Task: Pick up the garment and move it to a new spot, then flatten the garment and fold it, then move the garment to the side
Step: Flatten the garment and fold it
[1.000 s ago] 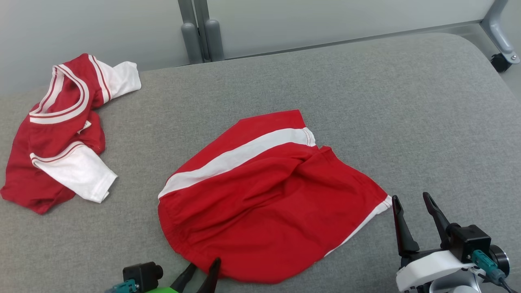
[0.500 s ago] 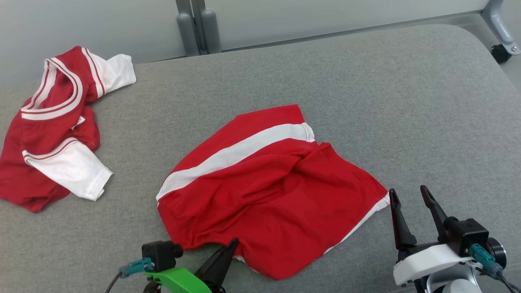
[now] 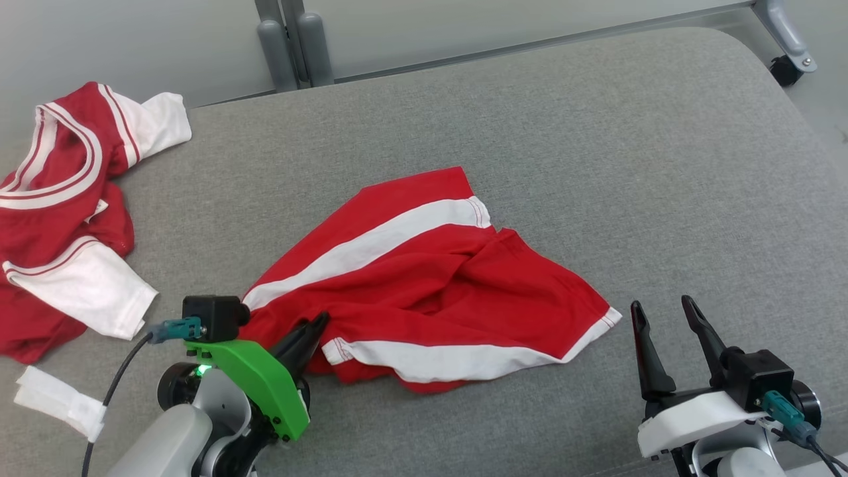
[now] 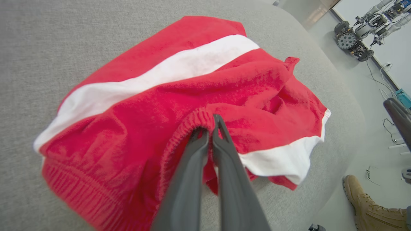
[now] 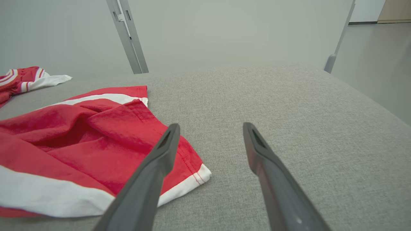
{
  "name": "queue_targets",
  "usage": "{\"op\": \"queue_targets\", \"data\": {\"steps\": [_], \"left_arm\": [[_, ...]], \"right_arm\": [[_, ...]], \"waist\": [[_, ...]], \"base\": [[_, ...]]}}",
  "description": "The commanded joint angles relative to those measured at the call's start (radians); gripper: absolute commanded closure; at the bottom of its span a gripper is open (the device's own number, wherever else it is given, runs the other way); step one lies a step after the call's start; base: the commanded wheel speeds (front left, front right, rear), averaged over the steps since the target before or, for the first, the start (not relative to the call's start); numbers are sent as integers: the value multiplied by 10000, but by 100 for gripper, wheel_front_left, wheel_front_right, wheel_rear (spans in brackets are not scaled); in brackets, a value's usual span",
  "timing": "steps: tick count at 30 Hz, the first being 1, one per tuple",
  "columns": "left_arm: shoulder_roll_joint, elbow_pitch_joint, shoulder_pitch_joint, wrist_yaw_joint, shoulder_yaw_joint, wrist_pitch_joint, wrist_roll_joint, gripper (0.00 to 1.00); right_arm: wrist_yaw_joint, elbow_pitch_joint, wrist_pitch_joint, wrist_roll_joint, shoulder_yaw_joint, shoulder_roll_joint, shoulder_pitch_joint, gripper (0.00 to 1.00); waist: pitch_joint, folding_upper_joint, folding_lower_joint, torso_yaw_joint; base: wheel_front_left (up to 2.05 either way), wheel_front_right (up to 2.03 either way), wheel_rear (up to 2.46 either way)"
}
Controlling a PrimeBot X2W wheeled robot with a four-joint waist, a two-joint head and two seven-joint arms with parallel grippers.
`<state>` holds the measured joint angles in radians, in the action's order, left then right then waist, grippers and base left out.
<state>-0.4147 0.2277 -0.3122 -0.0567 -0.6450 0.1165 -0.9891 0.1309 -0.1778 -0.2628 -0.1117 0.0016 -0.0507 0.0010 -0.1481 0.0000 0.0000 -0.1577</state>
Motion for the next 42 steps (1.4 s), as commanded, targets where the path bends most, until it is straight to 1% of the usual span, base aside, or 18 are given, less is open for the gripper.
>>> {"op": "queue_targets", "data": {"steps": [1,5,8,9,10,11,15,19,22,24,28,35,39,40,41,42], "left_arm": [[5,277,-242,35,-39,229,-70,100],[127,1153,-418,-32,-308,903,-265,100],[141,1690,-441,40,-317,778,-149,100],[188,1845,-409,67,-275,597,-122,72],[245,1910,-340,10,-231,440,-154,53],[311,1951,-240,-89,-163,215,-232,0],[392,1873,213,-194,117,-657,-363,0],[526,1235,1008,-43,417,-1666,-437,0],[528,548,1693,54,396,-2070,-414,0],[511,236,2074,121,285,-2108,-389,0],[581,37,2318,74,79,-2054,-346,0],[768,675,1864,-134,-82,-2349,-112,0],[831,1072,1608,-267,-203,-2279,-37,0],[842,1176,1543,-313,-234,-2290,-14,33],[863,1243,1497,-340,-240,-2293,-42,56],[883,1309,1441,-401,-263,-2292,-66,100]], "right_arm": [[-3,-12,-31,-59,36,-6,-165,0],[-3,-11,-31,-160,72,-9,-193,0],[-3,-3,-31,-189,31,-6,-81,0],[-3,-2,-31,-186,7,-7,-33,0],[-3,-8,-31,-185,-16,-7,6,0],[-3,-8,-31,-186,-41,-7,48,0],[-3,-64,-31,-230,-69,-7,132,0],[-3,-87,-31,-245,-97,-6,228,0],[-3,-44,-31,-204,-158,-4,352,0],[-3,-37,-31,-136,-126,-3,352,0],[-3,-31,-31,-79,-84,-7,215,0],[-3,-26,-31,-9,20,-8,130,0],[-3,-5,-31,-18,-29,-5,118,0],[-3,-1,-31,-27,-35,-7,124,0],[-3,-2,-31,-41,-41,-8,121,0],[-3,-2,-31,-58,-61,-7,116,0]], "waist": [[-43,0,0,-121],[-96,0,0,-304],[-117,0,0,-371],[-103,0,0,-377],[-87,0,0,-371],[-68,0,0,-357],[73,0,0,-316],[321,0,0,-239],[440,0,0,-100],[479,0,0,-13],[452,0,0,93],[340,0,0,-38],[215,0,0,-208],[184,0,0,-252],[161,0,0,-280],[139,0,0,-305]], "base": [[0,0,0],[0,0,0],[0,0,0],[0,0,0],[0,0,0],[0,0,0],[0,0,0],[0,0,0],[0,0,0],[0,0,0],[0,0,0],[0,0,0],[0,0,0],[0,0,0],[0,0,0],[0,0,0]]}}
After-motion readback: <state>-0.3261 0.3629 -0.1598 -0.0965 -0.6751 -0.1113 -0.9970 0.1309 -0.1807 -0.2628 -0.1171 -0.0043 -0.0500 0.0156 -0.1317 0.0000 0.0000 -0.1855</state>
